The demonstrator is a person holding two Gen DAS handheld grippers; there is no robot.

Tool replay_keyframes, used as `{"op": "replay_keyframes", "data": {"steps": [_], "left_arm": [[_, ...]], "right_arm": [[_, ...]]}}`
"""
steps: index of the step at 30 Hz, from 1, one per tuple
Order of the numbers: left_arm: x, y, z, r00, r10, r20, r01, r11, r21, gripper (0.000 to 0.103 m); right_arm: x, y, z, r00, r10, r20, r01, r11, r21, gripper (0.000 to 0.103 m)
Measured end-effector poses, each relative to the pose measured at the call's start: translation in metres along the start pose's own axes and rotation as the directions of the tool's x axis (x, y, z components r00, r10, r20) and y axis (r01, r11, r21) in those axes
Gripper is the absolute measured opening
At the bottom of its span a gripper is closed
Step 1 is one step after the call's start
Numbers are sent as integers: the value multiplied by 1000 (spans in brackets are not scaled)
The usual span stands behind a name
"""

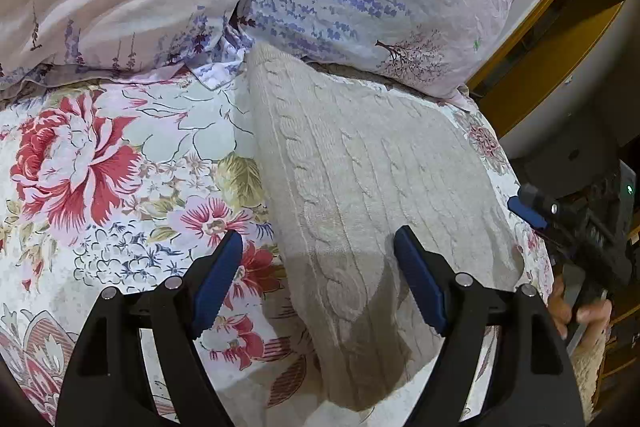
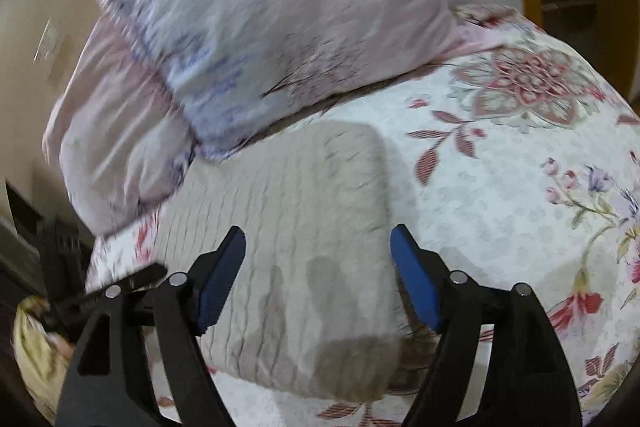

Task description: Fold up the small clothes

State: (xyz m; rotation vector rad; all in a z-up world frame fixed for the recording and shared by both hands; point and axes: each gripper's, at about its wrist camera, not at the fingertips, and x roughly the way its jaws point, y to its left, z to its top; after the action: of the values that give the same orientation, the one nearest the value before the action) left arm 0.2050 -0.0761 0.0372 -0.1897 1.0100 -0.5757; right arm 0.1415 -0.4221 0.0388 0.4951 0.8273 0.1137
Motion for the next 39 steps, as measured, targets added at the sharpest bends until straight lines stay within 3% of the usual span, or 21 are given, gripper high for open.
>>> {"op": "replay_keyframes", "data": {"steps": [4,9,13,16,22,27,31,33,34,36,39], "left_arm": [[-2,0,0,1000,8,4,-8,1000,3,80],[-6,6,4,1000,-15,21,15,999,-30,80],[-4,30,12,992,-129,11,129,977,-169,80],[3,46,15,986,-164,-6,157,952,-262,80],[17,43,19,985,-168,-34,154,953,-260,80],[30,36,19,975,-213,-57,191,945,-267,79],[38,29,17,962,-262,-71,234,933,-274,71],[39,23,16,968,-244,-62,220,940,-259,71],[39,20,16,970,-237,-59,216,944,-250,71],[41,18,15,969,-240,-55,218,942,-254,63],[38,19,14,966,-257,-37,240,938,-250,46]], "right_arm": [[7,-29,11,998,38,-41,-32,991,127,75],[24,-46,16,991,90,-103,-68,978,196,75],[42,-49,20,980,115,-165,-81,977,197,75],[51,-49,21,971,139,-193,-99,974,203,75],[65,-43,23,960,172,-222,-134,975,175,74],[77,-31,21,940,224,-256,-191,971,145,63],[82,-25,20,930,258,-263,-231,964,129,60],[85,-27,18,917,296,-268,-262,952,156,54],[85,-28,17,916,302,-264,-268,950,158,40],[88,-30,12,892,362,-272,-314,927,204,33],[84,-28,10,893,378,-245,-331,919,212,29]]}}
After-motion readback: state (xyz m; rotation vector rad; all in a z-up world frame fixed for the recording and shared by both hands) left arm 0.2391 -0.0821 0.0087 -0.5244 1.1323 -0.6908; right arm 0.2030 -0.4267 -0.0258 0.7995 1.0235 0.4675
